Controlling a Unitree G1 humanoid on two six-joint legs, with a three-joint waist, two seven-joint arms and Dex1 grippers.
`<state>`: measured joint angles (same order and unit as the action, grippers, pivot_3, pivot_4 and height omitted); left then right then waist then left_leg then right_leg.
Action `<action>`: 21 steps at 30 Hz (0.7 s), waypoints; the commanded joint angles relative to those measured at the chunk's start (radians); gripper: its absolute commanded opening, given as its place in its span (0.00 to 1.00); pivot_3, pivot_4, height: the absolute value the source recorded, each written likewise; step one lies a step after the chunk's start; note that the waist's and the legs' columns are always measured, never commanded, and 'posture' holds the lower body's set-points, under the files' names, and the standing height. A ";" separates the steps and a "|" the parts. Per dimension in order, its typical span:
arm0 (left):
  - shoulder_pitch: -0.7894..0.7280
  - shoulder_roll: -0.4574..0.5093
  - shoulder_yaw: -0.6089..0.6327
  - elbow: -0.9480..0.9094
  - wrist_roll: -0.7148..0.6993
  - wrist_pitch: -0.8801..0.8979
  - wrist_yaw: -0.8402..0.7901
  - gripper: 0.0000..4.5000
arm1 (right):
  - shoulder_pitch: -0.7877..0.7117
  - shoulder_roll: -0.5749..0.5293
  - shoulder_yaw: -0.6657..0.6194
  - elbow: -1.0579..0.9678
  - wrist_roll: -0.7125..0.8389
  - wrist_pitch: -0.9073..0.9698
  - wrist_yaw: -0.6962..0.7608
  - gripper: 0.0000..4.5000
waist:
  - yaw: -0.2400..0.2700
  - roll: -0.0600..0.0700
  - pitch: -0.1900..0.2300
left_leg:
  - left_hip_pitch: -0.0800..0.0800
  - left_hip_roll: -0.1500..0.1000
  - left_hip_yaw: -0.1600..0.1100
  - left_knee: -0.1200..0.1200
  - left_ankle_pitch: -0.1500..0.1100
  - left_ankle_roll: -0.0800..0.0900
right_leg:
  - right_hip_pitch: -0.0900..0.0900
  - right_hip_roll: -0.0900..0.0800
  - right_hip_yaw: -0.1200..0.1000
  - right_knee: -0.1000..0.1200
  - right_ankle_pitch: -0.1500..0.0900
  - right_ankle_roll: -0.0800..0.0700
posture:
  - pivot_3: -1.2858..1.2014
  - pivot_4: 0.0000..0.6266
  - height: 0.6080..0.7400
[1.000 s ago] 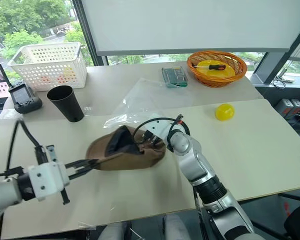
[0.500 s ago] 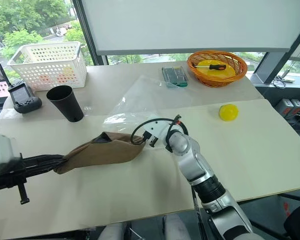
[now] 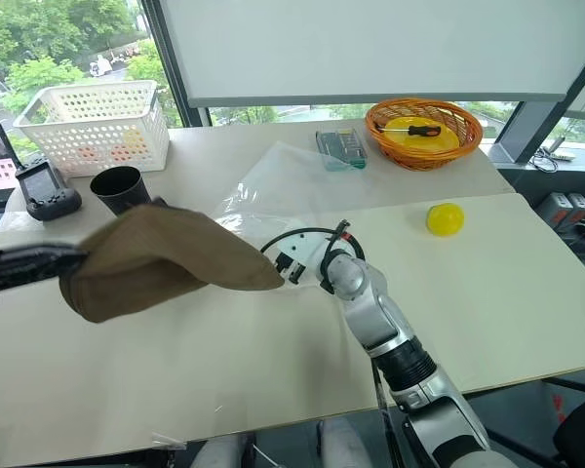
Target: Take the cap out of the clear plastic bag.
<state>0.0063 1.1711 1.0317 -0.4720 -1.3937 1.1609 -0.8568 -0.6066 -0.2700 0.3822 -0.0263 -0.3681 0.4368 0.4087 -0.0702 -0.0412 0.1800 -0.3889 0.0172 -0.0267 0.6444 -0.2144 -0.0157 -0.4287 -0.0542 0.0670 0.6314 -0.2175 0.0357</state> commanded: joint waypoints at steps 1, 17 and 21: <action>-0.055 0.017 0.044 0.081 -0.128 -0.007 0.079 0.01 | -0.015 0.001 -0.015 -0.010 -0.001 -0.027 -0.006 0.00 | 0.000 0.000 0.000 | 0.000 0.000 0.000 0.000 0.000 0.000 | 0.000 0.000 0.000 0.000 0.000 0.000 | 0.52 0.24 0.97; -0.165 -0.020 -0.062 0.142 -0.130 -0.099 0.142 0.01 | -0.015 0.002 -0.013 -0.014 -0.008 -0.029 -0.002 0.00 | 0.003 -0.001 0.000 | -0.001 0.000 0.000 0.000 0.000 0.000 | 0.000 0.000 0.000 0.000 0.003 -0.006 | 0.52 0.24 0.97; -0.177 -0.053 -0.184 0.089 0.063 -0.207 0.145 0.01 | -0.012 -0.001 -0.014 -0.022 -0.010 -0.026 0.001 0.00 | 0.002 -0.001 0.000 | -0.001 0.000 0.000 0.000 0.000 0.000 | 0.000 0.000 0.000 0.000 0.004 -0.007 | 0.52 0.24 0.97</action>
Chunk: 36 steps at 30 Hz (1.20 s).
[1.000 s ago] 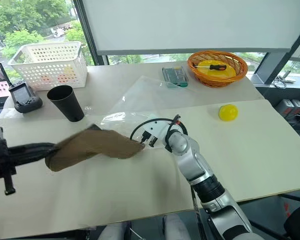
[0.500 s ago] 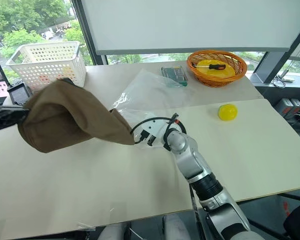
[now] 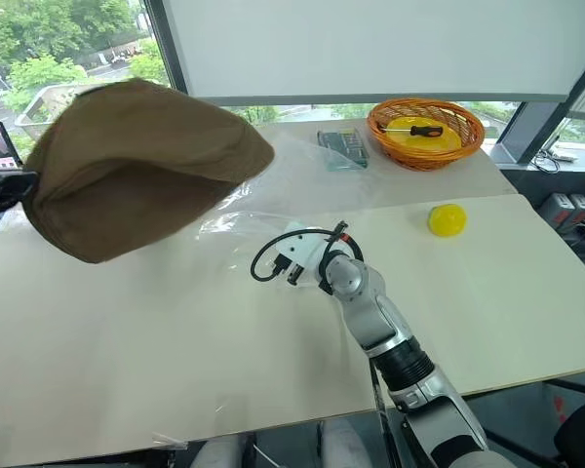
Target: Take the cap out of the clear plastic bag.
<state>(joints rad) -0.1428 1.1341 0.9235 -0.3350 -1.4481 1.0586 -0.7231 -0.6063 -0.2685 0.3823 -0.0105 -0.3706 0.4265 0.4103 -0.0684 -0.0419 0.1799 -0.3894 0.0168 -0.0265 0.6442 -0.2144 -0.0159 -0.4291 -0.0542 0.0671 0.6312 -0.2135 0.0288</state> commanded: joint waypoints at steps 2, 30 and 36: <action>-0.065 -0.040 -0.162 -0.087 0.191 -0.169 0.035 0.01 | -0.012 -0.003 -0.013 -0.041 -0.009 -0.013 0.000 0.00 | 0.002 0.000 0.000 | 0.000 0.000 0.000 0.000 0.000 0.000 | 0.000 0.000 0.000 0.000 0.000 0.000 | 0.52 0.24 0.97; -0.353 -0.480 -1.227 0.097 1.407 -0.632 0.340 0.01 | 0.013 -0.421 0.008 0.095 0.057 -0.726 0.363 0.00 | 0.024 -0.004 -0.001 | 0.001 -0.002 0.001 0.001 0.000 0.000 | 0.005 -0.001 0.001 -0.003 0.001 0.003 | 0.52 0.24 0.97; -0.304 -0.595 -1.373 0.174 1.573 -0.670 0.362 0.01 | -0.040 -0.375 -0.003 0.199 0.044 -0.671 0.371 0.00 | 0.025 -0.003 -0.001 | 0.001 -0.003 0.001 0.002 0.000 0.000 | 0.005 -0.001 0.001 -0.002 0.002 0.003 | 0.52 0.24 0.97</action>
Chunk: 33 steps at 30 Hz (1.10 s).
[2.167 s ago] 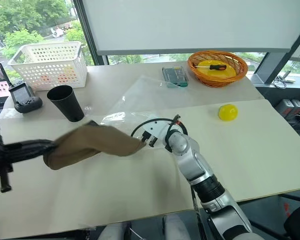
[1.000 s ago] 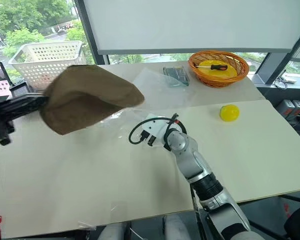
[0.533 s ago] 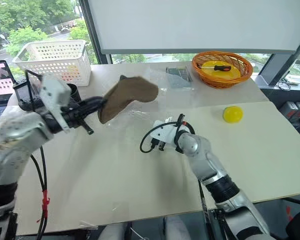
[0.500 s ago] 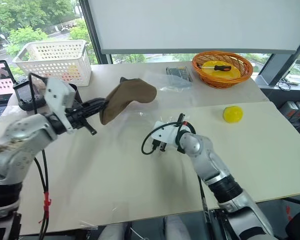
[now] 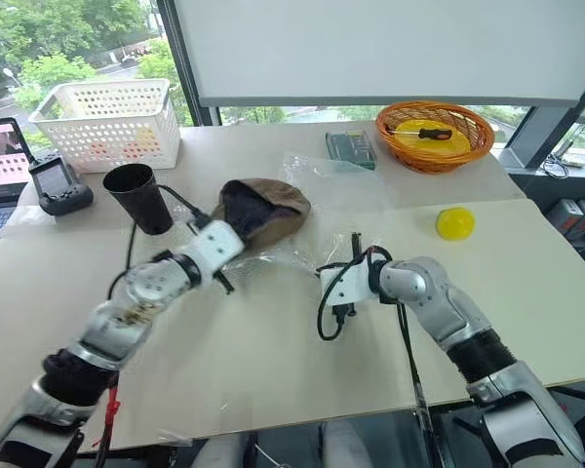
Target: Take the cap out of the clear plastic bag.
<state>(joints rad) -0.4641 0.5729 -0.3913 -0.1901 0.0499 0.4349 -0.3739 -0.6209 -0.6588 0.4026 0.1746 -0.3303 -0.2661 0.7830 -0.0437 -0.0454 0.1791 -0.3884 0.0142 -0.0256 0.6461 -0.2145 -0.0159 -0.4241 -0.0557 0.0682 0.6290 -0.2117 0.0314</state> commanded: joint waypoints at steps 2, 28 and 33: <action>0.017 -0.073 -0.065 0.065 0.111 -0.066 0.031 0.01 | -0.025 0.018 -0.024 0.024 -0.005 0.031 0.003 0.00 | 0.003 0.000 0.000 | 0.000 0.000 0.000 0.000 0.000 0.000 | 0.000 0.000 0.000 0.001 0.000 0.000 | 0.52 0.24 0.97; 0.030 -0.154 0.021 0.133 0.202 -0.188 -0.049 1.00 | 0.063 0.003 -0.055 -0.136 0.080 0.228 0.178 0.99 | 0.002 0.001 -0.001 | 0.001 -0.001 0.000 0.004 0.000 0.000 | 0.003 -0.001 0.000 0.002 0.001 0.002 | 0.52 0.24 0.97; 0.154 -0.071 0.179 -0.101 -0.061 -0.178 -0.258 1.00 | 0.108 -0.042 -0.144 -0.318 0.314 0.487 0.350 0.99 | -0.001 0.001 0.000 | 0.000 0.001 -0.001 0.004 0.000 0.001 | 0.001 -0.001 0.000 0.002 0.001 0.001 | 0.52 0.24 0.97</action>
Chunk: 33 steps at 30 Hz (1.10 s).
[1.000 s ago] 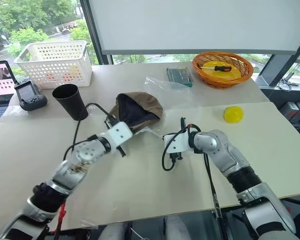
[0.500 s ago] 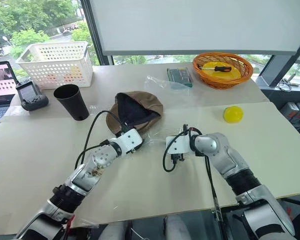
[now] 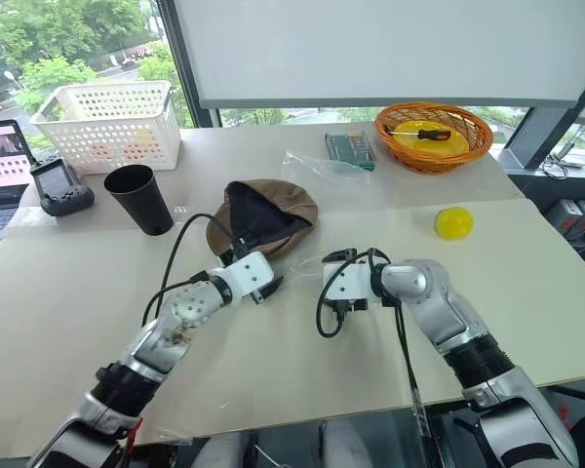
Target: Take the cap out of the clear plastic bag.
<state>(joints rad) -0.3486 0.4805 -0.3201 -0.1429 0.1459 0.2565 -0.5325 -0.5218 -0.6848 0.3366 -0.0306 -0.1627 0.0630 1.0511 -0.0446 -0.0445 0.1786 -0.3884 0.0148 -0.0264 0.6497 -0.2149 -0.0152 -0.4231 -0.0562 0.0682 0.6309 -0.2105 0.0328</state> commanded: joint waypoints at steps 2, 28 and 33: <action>0.071 0.038 0.198 -0.213 -0.247 0.035 -0.124 1.00 | 0.013 -0.018 -0.128 -0.157 0.234 0.263 0.099 0.99 | 0.002 0.000 0.000 | 0.000 0.000 0.000 0.000 0.000 0.000 | 0.000 0.000 0.000 0.000 0.000 0.000 | 0.52 0.24 0.97; 0.271 -0.060 0.592 -0.351 -0.447 0.365 0.175 1.00 | 0.066 0.113 -0.512 -0.152 0.427 0.831 -0.474 0.99 | 0.000 0.000 0.000 | -0.001 0.000 0.000 0.003 0.000 0.000 | 0.000 0.001 0.000 0.000 -0.001 0.002 | 0.52 0.24 0.97; 0.314 -0.135 0.762 -0.242 -0.383 0.252 0.371 1.00 | 0.117 0.071 -0.591 -0.182 0.447 0.934 -0.524 0.99 | 0.002 0.000 0.000 | -0.001 0.000 0.001 0.003 0.000 0.000 | 0.000 0.000 0.000 -0.001 0.000 0.001 | 0.52 0.24 0.97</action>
<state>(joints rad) -0.0333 0.3614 0.3433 -0.4061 -0.2679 0.5801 -0.2533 -0.4239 -0.5896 -0.1965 -0.1517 0.2604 0.9531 0.5405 -0.0425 -0.0443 0.1787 -0.3898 0.0148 -0.0256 0.6526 -0.2151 -0.0150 -0.4230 -0.0556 0.0686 0.6299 -0.2110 0.0342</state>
